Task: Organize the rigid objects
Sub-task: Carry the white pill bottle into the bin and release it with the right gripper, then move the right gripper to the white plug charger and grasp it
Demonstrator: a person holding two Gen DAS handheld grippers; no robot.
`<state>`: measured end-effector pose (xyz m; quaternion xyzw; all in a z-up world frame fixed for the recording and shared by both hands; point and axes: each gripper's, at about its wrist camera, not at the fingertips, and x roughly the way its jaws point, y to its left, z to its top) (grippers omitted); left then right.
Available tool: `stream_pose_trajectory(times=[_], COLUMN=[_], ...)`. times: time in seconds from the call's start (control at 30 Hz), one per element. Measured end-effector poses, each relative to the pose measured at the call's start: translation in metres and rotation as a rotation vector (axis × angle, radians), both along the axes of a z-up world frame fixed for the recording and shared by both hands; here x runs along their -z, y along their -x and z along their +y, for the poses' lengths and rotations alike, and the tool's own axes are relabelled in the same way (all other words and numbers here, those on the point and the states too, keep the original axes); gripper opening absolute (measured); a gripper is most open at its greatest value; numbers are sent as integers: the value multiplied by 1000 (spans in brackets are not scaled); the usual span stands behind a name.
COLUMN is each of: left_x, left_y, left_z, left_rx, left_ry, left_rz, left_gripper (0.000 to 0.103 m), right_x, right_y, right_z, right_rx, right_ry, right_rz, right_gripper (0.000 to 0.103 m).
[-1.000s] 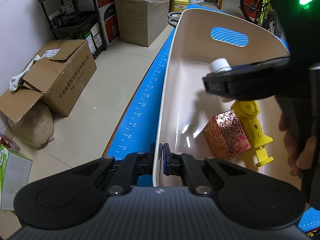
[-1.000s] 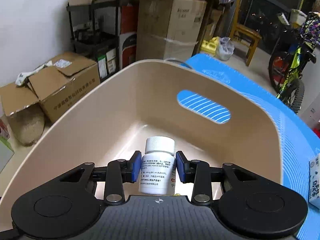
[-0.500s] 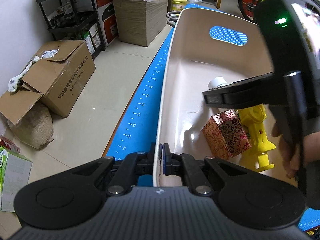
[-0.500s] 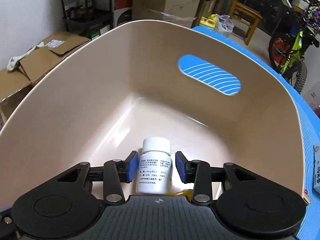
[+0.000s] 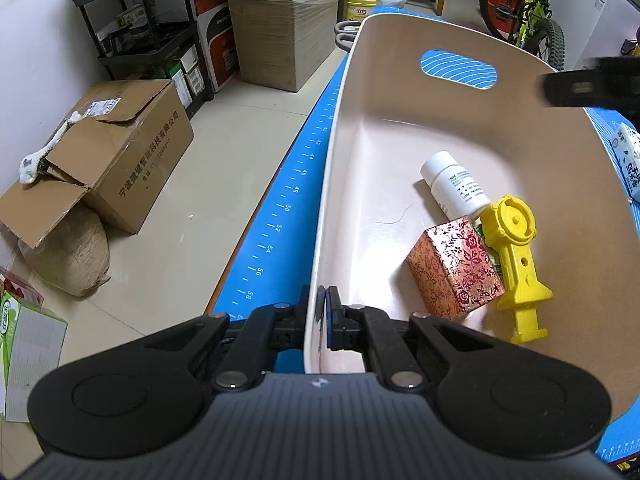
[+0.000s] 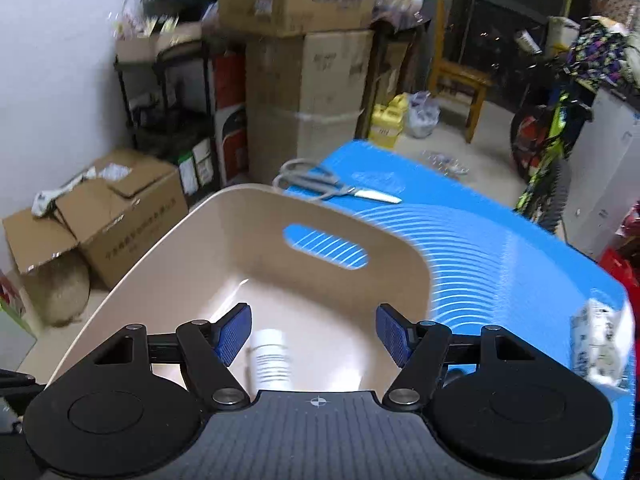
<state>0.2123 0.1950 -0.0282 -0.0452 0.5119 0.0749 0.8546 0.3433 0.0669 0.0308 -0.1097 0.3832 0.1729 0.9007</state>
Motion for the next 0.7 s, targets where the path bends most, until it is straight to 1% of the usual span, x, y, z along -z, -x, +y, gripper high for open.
stream_pose_trajectory(times=[0.13, 0.2, 0.3, 0.37, 0.5, 0.6, 0.7], left_x=[-1, -1, -1, -2, -2, -2, -1], left_y=[0, 0, 0, 0, 0, 1, 0], left_z=[1, 1, 1, 0, -1, 0, -1], left_rx=[0, -2, -2, -3, -3, -3, -2], left_ry=[-1, 0, -1, -3, -4, -5, -6], left_rz=[0, 1, 1, 1, 1, 1, 1], left_gripper=[8, 8, 8, 8, 8, 8, 8], right_x=[-19, -27, -32, -32, -16, 6, 30], right_y=[6, 7, 9, 9, 7, 5, 2], right_z=[-37, -61, -94, -111, -139, -150, -154], right_rx=[41, 79, 132, 160, 223, 252, 251], right_ry=[-24, -43, -70, -64, -51, -30, -5], right_rz=[-31, -40, -44, -49, -24, 15, 44], right_gripper=[76, 76, 77, 78, 80, 80, 80])
